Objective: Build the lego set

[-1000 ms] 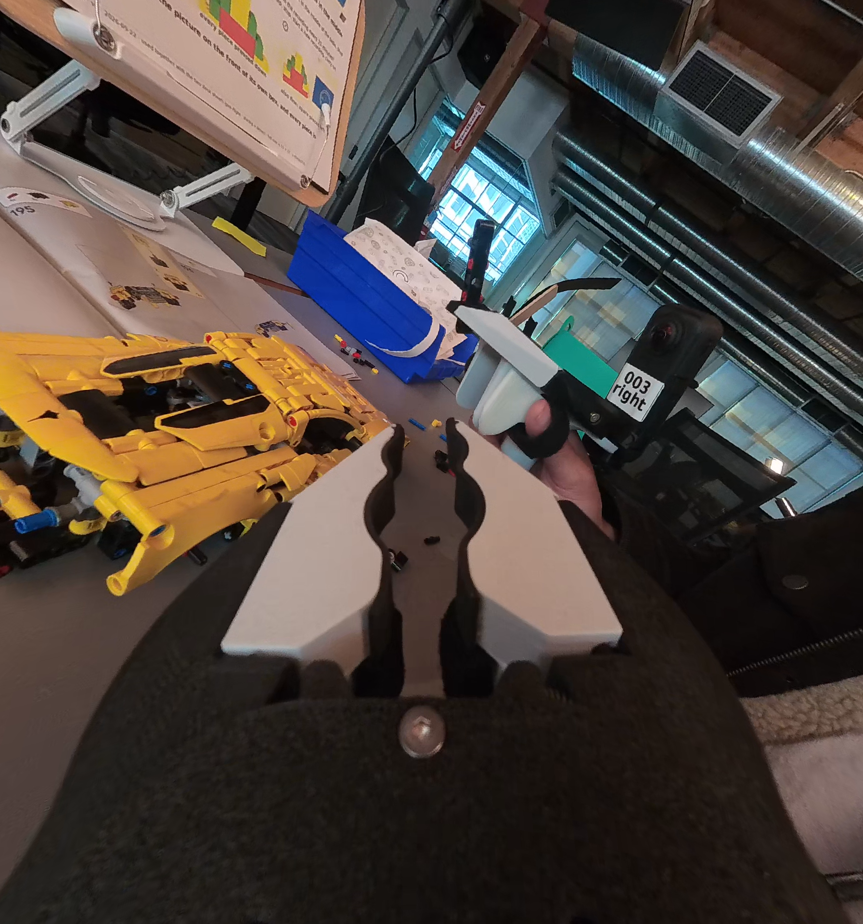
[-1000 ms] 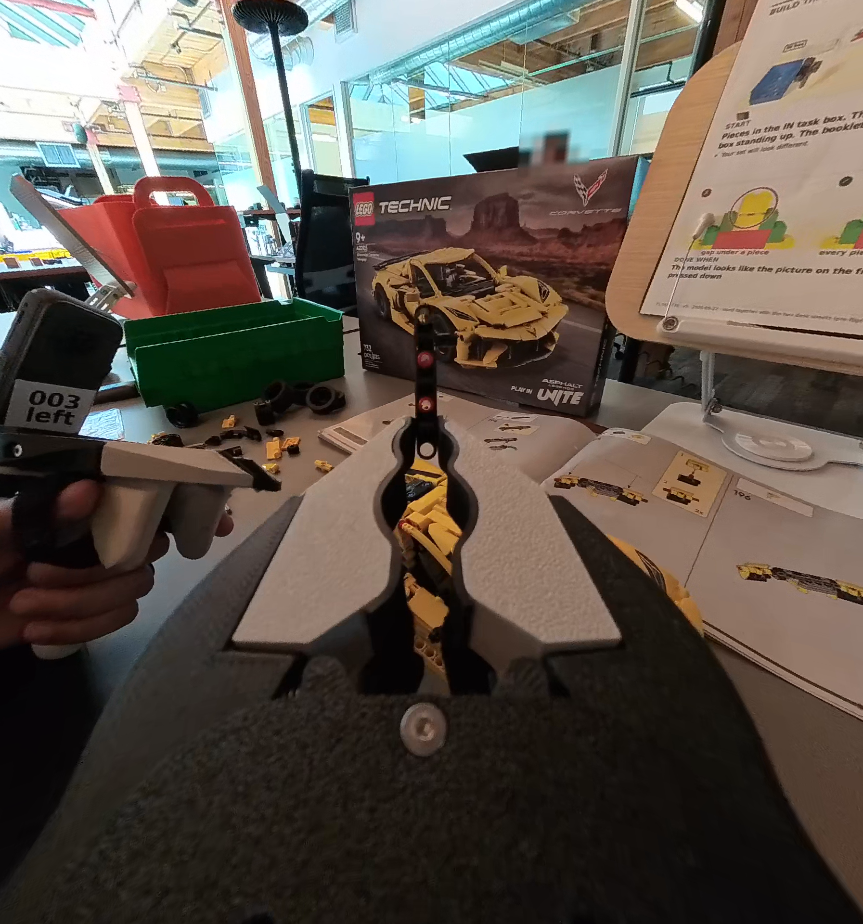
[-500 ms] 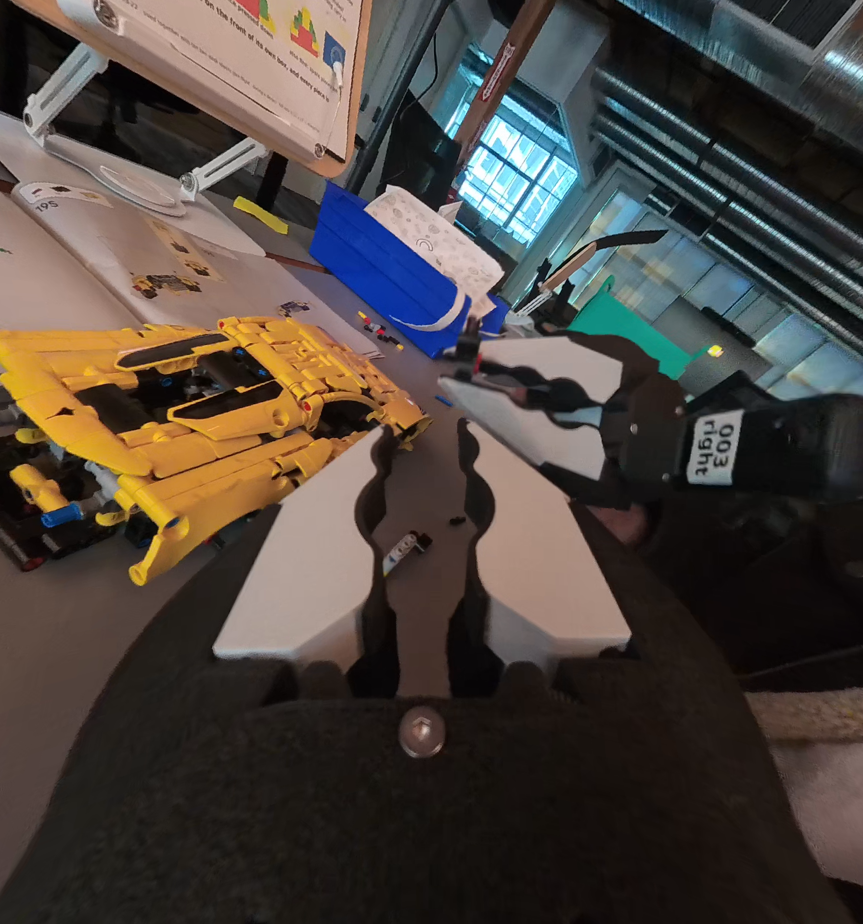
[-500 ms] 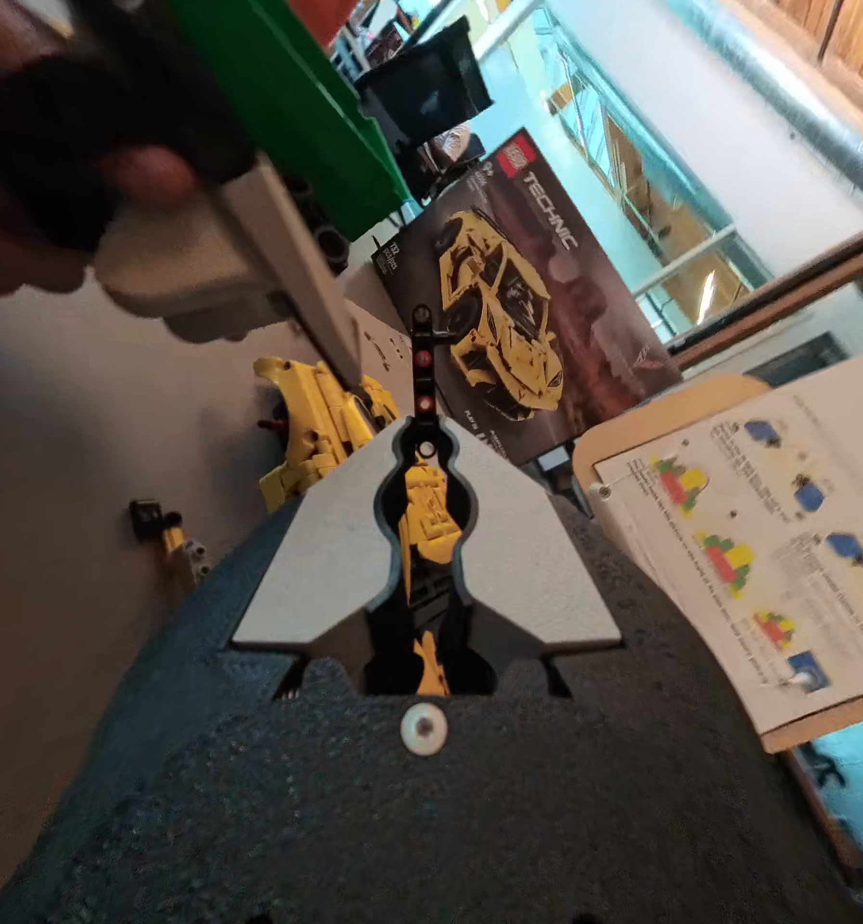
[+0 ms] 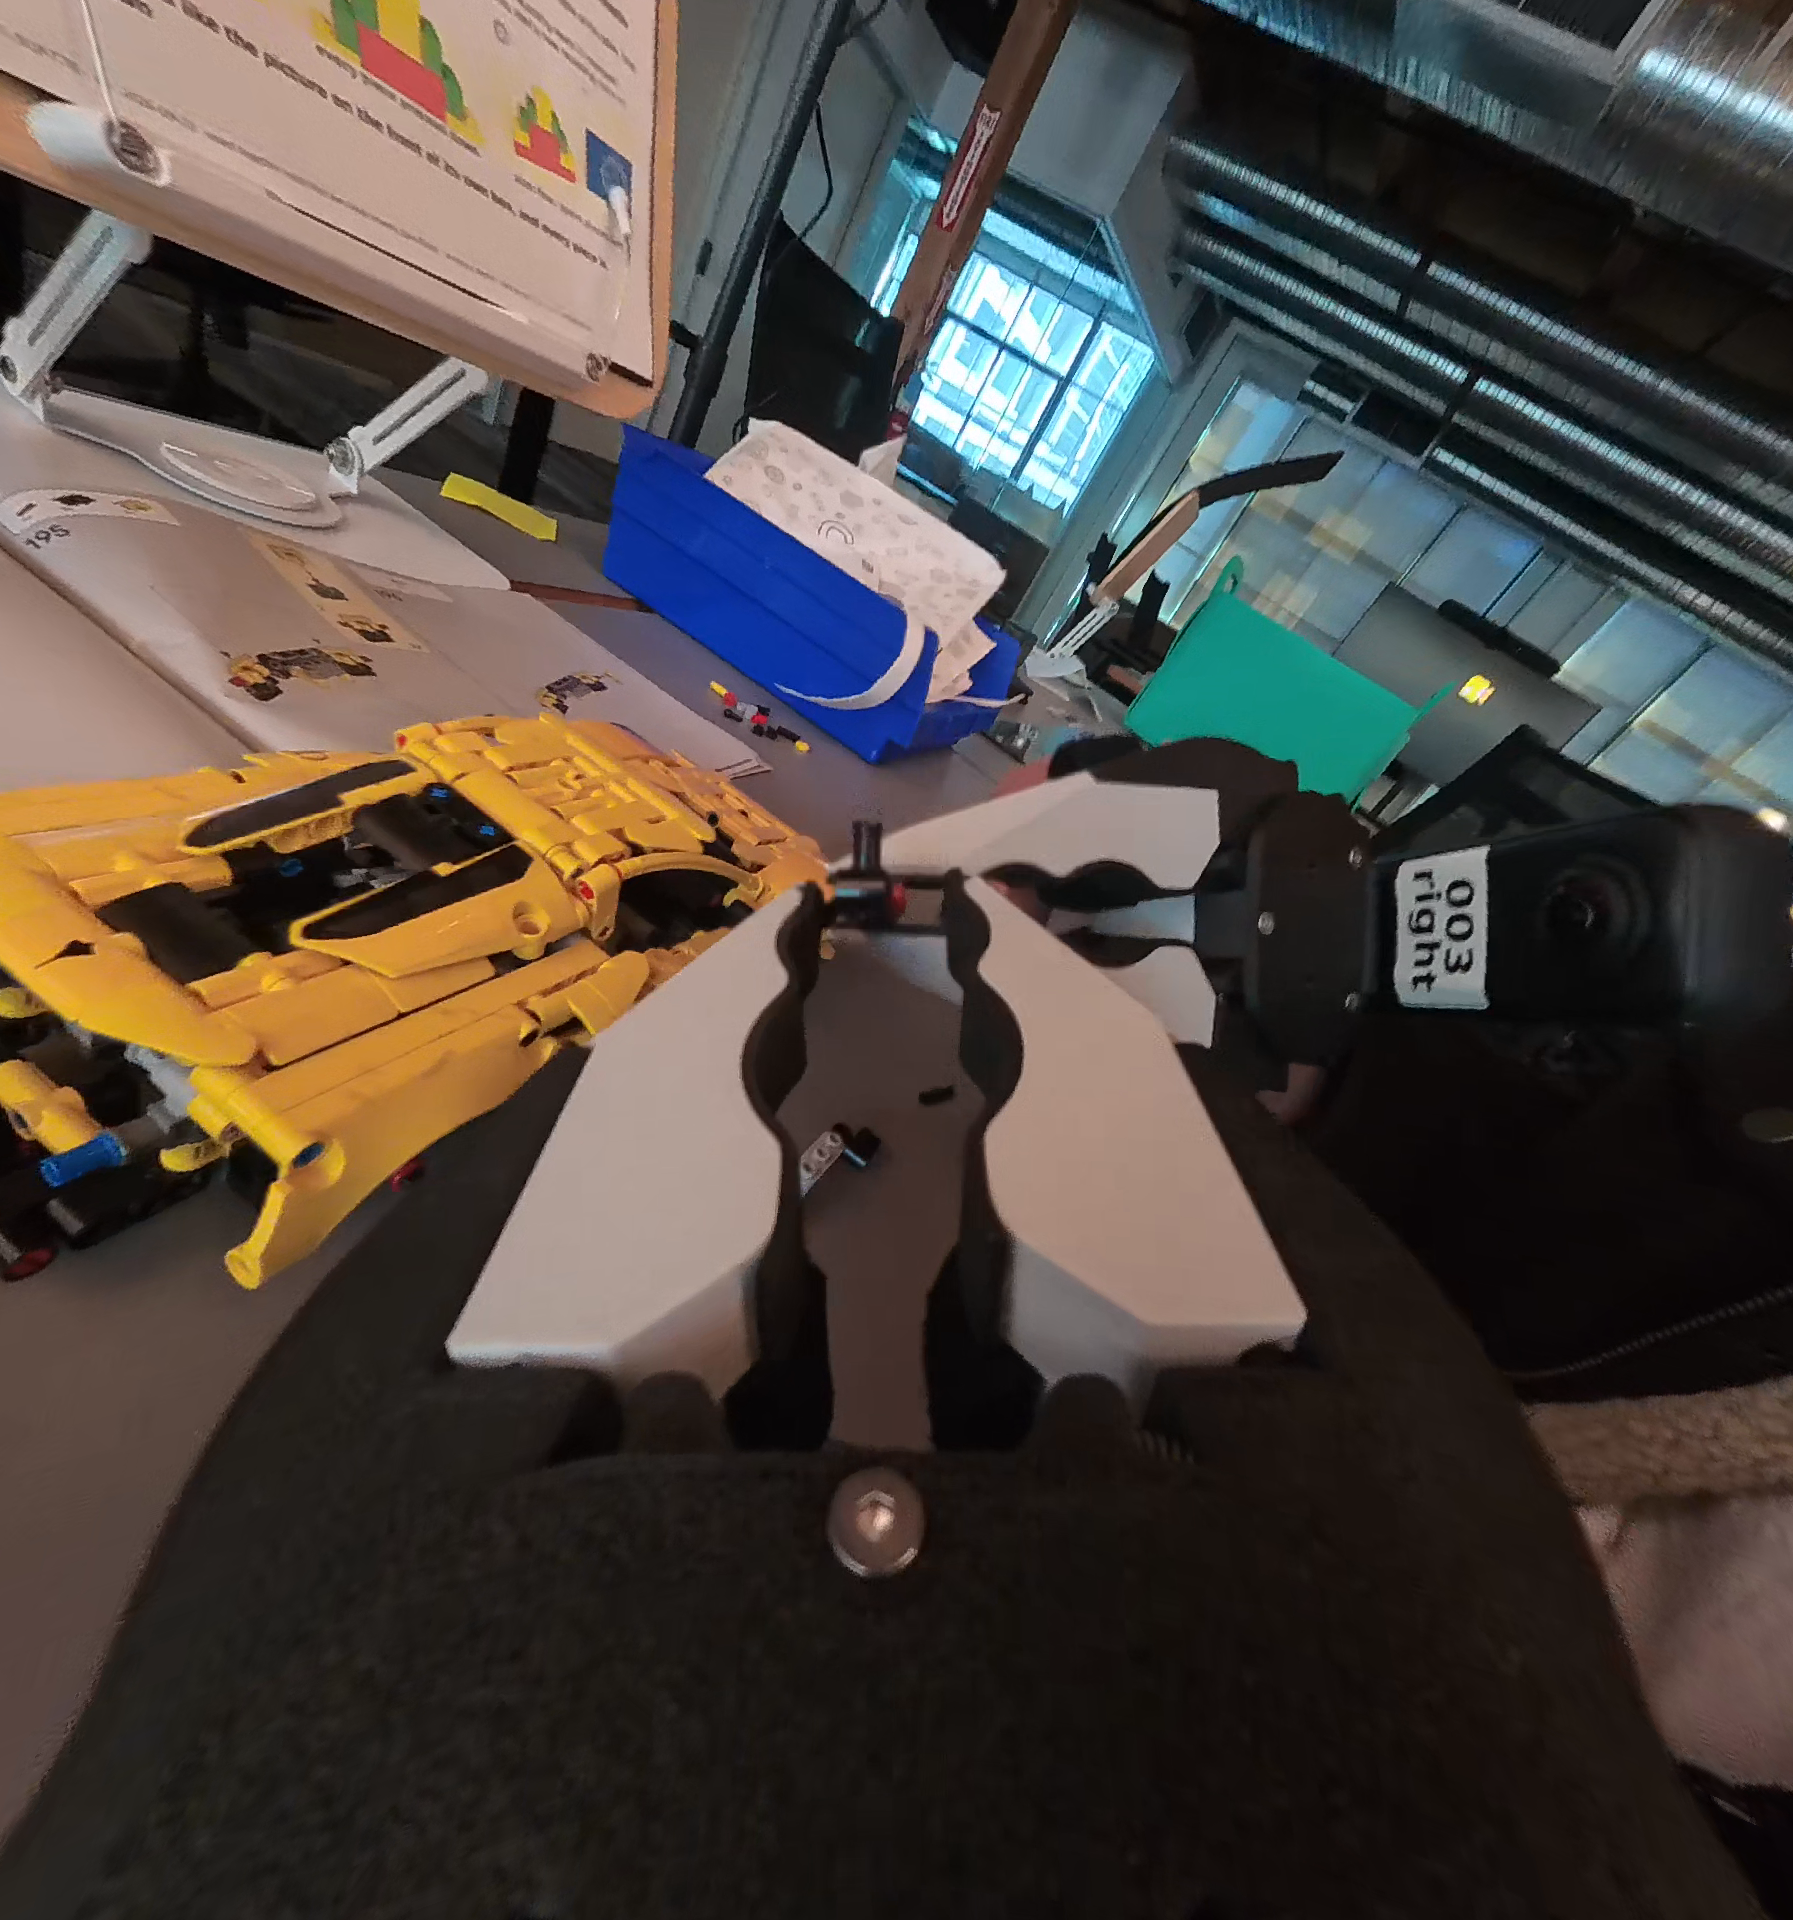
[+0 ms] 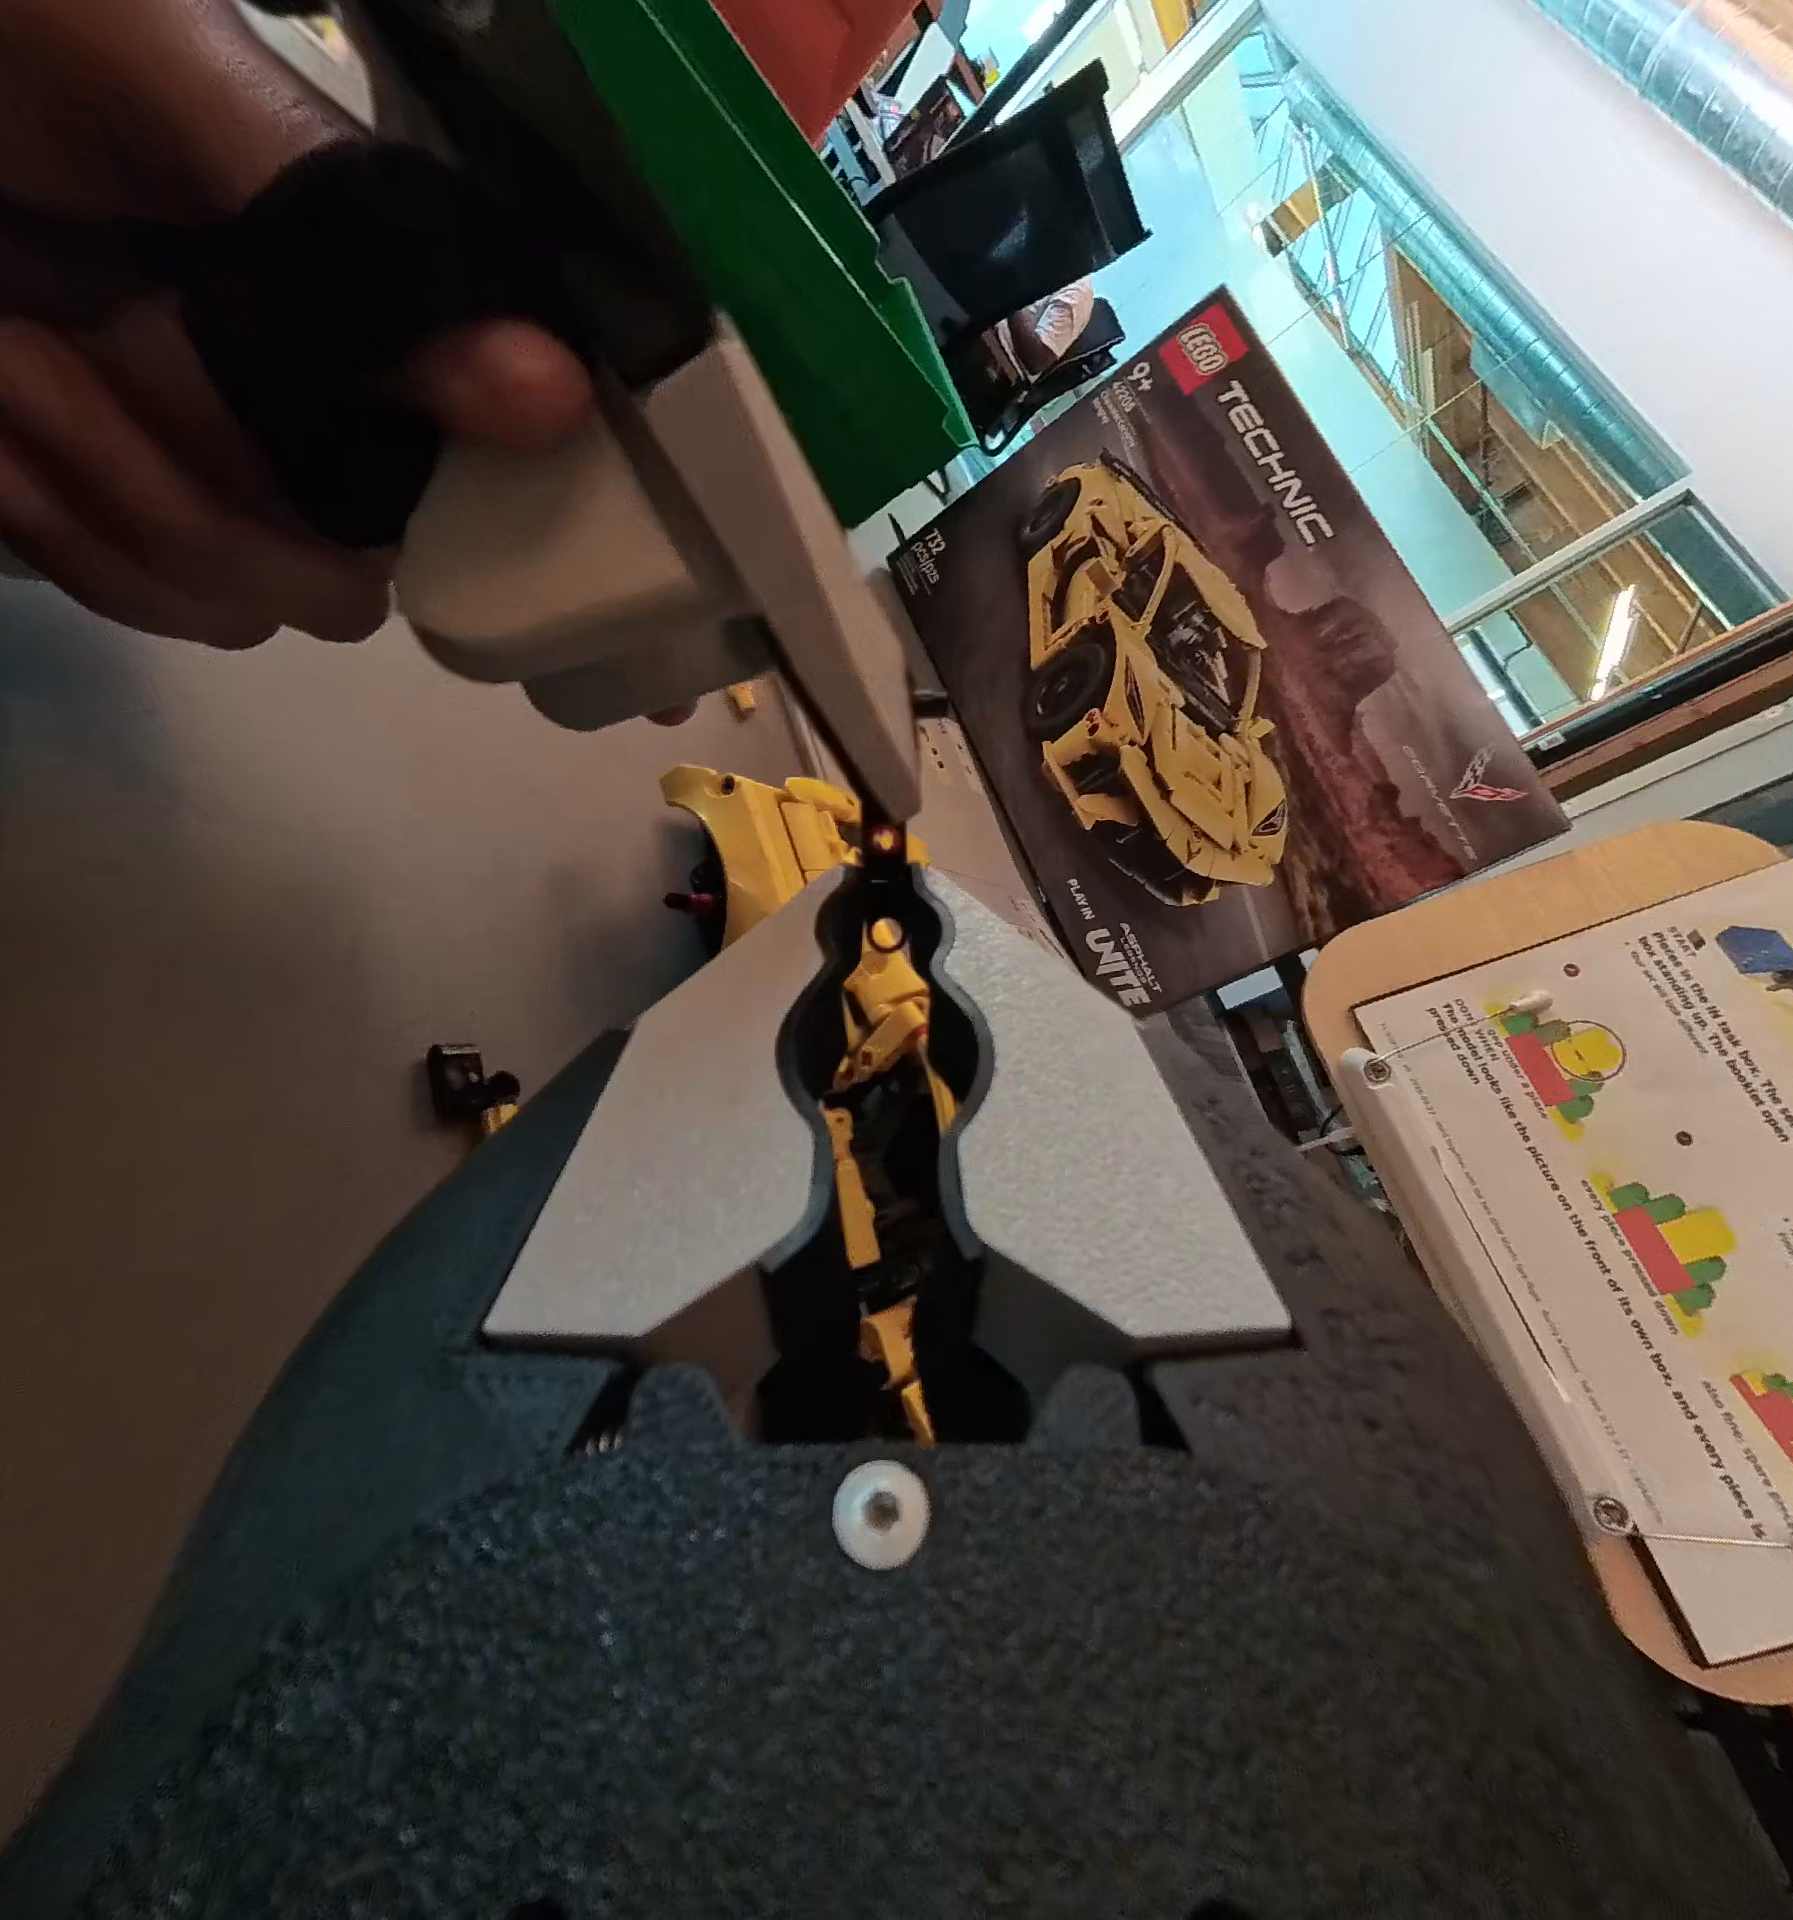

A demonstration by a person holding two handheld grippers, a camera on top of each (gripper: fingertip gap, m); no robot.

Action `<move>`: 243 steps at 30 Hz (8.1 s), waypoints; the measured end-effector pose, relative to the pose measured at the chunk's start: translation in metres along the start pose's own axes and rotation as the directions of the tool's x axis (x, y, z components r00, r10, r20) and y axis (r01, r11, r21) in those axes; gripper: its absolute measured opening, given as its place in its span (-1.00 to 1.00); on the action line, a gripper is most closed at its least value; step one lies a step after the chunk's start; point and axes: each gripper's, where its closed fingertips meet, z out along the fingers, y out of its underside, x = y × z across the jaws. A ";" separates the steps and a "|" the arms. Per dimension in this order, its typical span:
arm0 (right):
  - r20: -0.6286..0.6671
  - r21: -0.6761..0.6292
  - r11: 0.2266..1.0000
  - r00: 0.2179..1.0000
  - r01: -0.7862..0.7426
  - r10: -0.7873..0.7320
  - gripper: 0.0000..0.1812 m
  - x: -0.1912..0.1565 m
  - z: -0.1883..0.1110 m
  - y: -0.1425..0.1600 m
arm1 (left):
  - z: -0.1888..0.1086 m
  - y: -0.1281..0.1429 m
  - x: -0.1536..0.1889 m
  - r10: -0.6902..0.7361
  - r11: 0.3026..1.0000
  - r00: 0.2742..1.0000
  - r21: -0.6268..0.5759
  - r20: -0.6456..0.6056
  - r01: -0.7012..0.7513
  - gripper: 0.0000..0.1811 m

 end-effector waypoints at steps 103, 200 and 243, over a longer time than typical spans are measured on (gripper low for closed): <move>0.287 -0.517 0.736 0.721 -0.438 0.631 -0.96 -0.058 -0.102 0.113 | -0.007 0.004 0.021 0.031 0.998 0.994 -0.046 -0.106 -0.036 -0.90; -0.297 -0.850 0.081 0.601 -0.520 0.742 -0.89 0.006 -0.434 0.276 | -0.006 0.005 0.019 -0.002 0.999 0.994 -0.048 -0.108 -0.003 -0.90; 0.575 -0.328 0.648 0.399 -0.687 0.714 -0.97 -0.006 -0.079 -0.044 | 0.000 0.023 0.080 0.250 0.956 0.917 -0.068 -0.311 -0.284 -0.91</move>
